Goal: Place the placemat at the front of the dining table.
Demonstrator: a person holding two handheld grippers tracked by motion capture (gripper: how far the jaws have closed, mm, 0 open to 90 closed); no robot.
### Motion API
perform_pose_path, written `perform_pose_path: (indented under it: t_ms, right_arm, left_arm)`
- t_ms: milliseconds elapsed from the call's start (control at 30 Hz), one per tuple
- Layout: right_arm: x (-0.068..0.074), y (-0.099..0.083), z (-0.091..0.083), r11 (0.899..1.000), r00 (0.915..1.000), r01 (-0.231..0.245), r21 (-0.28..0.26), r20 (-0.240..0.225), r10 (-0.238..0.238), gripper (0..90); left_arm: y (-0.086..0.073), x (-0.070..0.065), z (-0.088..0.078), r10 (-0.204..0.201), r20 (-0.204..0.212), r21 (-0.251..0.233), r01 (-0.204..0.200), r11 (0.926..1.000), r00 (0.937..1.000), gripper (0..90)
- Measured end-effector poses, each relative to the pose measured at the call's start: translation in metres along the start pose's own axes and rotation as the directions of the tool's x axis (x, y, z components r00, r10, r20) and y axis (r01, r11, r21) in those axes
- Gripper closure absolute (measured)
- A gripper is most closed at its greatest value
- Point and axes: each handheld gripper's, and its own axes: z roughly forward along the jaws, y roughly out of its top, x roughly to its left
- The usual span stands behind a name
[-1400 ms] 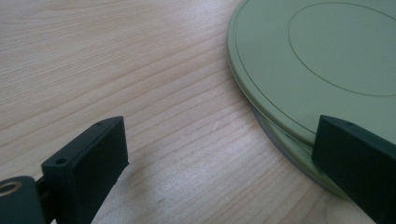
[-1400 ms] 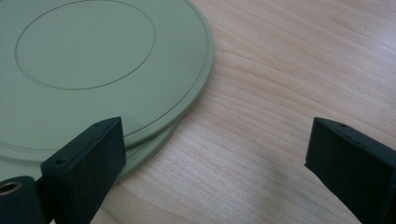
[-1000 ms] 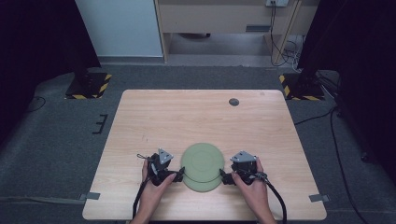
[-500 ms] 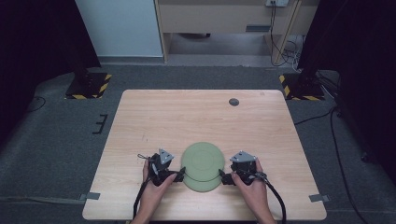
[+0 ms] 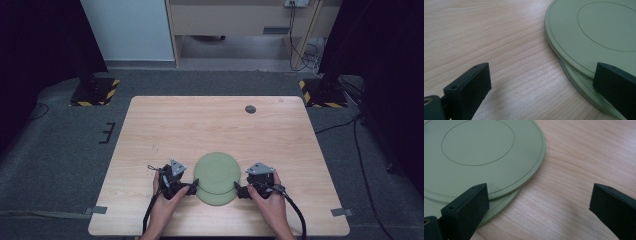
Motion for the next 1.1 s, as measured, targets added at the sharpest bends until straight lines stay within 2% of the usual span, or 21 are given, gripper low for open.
perform_pose_path:
  t_ms: [300, 500, 533, 700, 733, 833, 933, 1033, 1100]
  right_arm:
    - [0.000, 0.000, 0.001, 1.000, 0.9999, -0.010, -0.005, 0.013, 0.010, 2.5]
    - [0.000, 0.000, -0.002, 1.000, 1.0000, -0.001, 0.004, 0.004, 0.001, 4.7]
    - [0.001, 0.001, -0.005, 1.000, 0.9999, 0.004, 0.015, -0.014, -0.004, 4.8]
    - [0.000, 0.003, -0.012, 1.000, 0.9988, 0.010, 0.024, -0.047, -0.009, 4.9]
    - [-0.002, 0.005, -0.015, 0.999, 0.9974, 0.021, 0.035, -0.070, -0.019, 5.0]
    - [-0.005, 0.008, -0.018, 0.999, 0.9969, 0.027, 0.040, -0.075, -0.023, 5.0]
    - [-0.012, 0.021, -0.023, 0.997, 0.9922, 0.040, 0.060, -0.121, -0.032, 4.8]
    - [-0.016, 0.030, -0.023, 0.996, 0.9892, 0.051, 0.073, -0.141, -0.040, 4.7]
    - [-0.020, 0.042, -0.021, 0.995, 0.9846, 0.043, 0.094, -0.173, -0.026, 4.4]
  left_arm:
    - [0.001, 0.000, 0.001, -0.001, -0.007, -0.006, 0.001, 1.0000, 1.0000, 1.0]
    - [-0.001, -0.001, -0.002, 0.000, 0.004, -0.005, 0.000, 1.0000, 1.0000, 2.7]
    - [-0.001, 0.000, -0.003, 0.003, 0.007, -0.007, -0.003, 1.0000, 1.0000, 2.6]
    - [-0.002, -0.002, -0.005, 0.005, 0.012, -0.006, -0.004, 1.0000, 0.9999, 2.6]
    - [-0.002, -0.002, -0.005, 0.011, 0.012, -0.005, -0.011, 0.9999, 0.9999, 2.6]
    - [-0.002, -0.003, -0.005, 0.019, 0.009, -0.004, -0.019, 0.9998, 0.9998, 2.6]
    - [-0.002, -0.004, -0.004, 0.028, 0.005, -0.002, -0.028, 0.9996, 0.9996, 2.4]
    - [-0.002, -0.003, -0.004, 0.031, 0.006, -0.001, -0.031, 0.9995, 0.9995, 2.4]
    - [-0.002, -0.002, -0.003, 0.027, 0.011, -0.003, -0.027, 0.9996, 0.9996, 1.6]
